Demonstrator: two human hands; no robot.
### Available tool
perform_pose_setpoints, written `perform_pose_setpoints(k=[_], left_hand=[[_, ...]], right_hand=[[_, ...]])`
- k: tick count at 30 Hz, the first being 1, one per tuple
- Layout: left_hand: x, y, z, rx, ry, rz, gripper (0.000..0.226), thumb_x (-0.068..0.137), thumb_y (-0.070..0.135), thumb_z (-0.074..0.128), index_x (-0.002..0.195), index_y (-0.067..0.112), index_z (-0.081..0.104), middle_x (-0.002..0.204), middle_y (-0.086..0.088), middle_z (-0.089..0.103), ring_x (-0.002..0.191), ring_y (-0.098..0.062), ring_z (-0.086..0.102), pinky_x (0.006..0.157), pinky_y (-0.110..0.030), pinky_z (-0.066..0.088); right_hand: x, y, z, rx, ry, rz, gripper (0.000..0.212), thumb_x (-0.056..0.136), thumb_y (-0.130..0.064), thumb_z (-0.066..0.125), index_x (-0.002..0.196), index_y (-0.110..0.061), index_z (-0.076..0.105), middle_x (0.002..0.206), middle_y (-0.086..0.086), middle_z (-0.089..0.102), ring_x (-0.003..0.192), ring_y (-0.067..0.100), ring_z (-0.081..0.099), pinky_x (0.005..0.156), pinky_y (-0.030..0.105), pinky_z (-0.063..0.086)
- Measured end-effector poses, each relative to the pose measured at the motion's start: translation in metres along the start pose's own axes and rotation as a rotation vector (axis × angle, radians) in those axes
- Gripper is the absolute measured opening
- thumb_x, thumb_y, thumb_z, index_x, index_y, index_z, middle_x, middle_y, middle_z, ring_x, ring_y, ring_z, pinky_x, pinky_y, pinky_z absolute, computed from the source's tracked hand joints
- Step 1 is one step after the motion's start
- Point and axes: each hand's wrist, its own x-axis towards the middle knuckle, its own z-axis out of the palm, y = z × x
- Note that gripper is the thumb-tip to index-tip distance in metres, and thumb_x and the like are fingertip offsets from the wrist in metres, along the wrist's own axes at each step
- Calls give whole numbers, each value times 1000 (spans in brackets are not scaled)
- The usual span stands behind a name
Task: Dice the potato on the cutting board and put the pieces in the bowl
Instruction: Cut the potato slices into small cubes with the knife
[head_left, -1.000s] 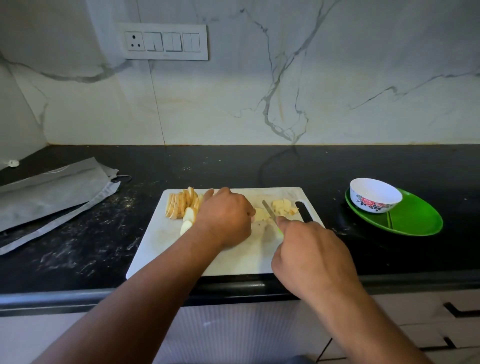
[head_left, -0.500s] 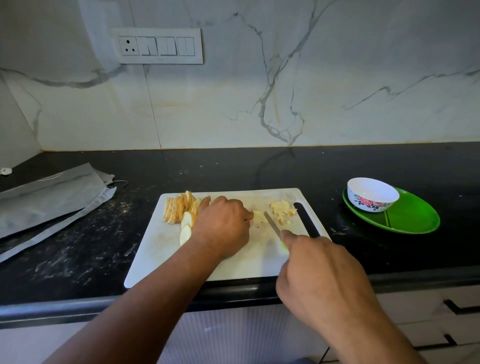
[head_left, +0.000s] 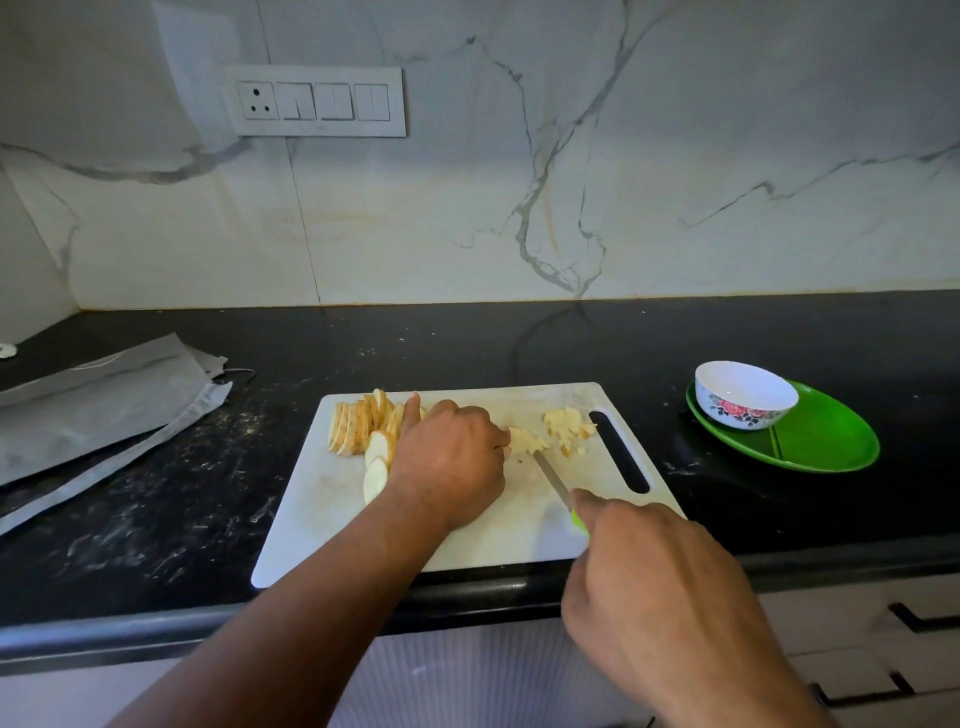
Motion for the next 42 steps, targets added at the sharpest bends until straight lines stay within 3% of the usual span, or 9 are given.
perform_pose_setpoints(k=[3,9,14,20,22,24,30,39,42], left_hand=[[-3,1,-1,14,4,7,38,107,38,42,137,40,64,129,10,66,128,-21,52,127,-59,11],[-4,3,-2,13,13,5,38,107,39,41,136,40,65,128,10,66,127,-22,52,126,-61,11],[-1,0,3,4,23,2,37,106,41,44,137,40,64,126,12,67,128,-21,52,126,-62,10],[-2,1,3,21,25,-3,38,106,39,41,133,38,68,122,10,69,121,-20,57,126,-61,9],[-3,2,1,18,23,-13,38,106,40,41,130,39,70,121,10,71,119,-19,60,127,-59,6],[-2,3,0,2,39,-29,37,105,39,43,128,40,71,120,11,73,117,-16,63,128,-57,0],[1,1,4,-2,63,-34,34,104,39,47,128,39,71,118,13,74,120,-14,62,125,-54,-10],[-7,3,-2,19,30,-42,40,100,39,45,133,40,68,118,11,74,115,-14,64,129,-53,-2],[-6,4,-3,14,29,-54,40,99,37,46,133,40,68,119,13,74,114,-13,65,129,-52,-2]], right_hand=[[19,-6,9,-47,65,13,48,90,-30,50,138,-30,48,95,-6,61,81,14,56,65,23,41],[30,-17,27,-20,6,30,51,90,-28,53,141,-28,44,98,-5,63,86,14,63,65,23,44],[1,-5,13,9,-39,16,61,92,-33,48,150,-34,30,81,-7,43,78,13,54,65,20,40],[30,-18,18,-15,40,43,48,91,-28,51,139,-30,47,88,-6,56,76,14,54,61,22,40],[38,-25,23,6,14,42,43,90,-26,52,133,-29,51,81,-7,52,73,14,52,60,23,39],[35,-26,26,6,-6,42,47,91,-26,51,137,-29,46,75,-8,42,69,14,47,59,23,38],[0,-12,16,3,-81,45,64,91,-33,48,151,-35,26,77,-7,41,73,14,45,64,22,37],[36,-24,19,23,22,40,41,91,-28,50,131,-29,52,81,-8,49,73,14,50,61,23,37],[32,-25,26,46,9,34,50,91,-27,49,141,-30,44,78,-8,44,71,13,48,61,22,38]])
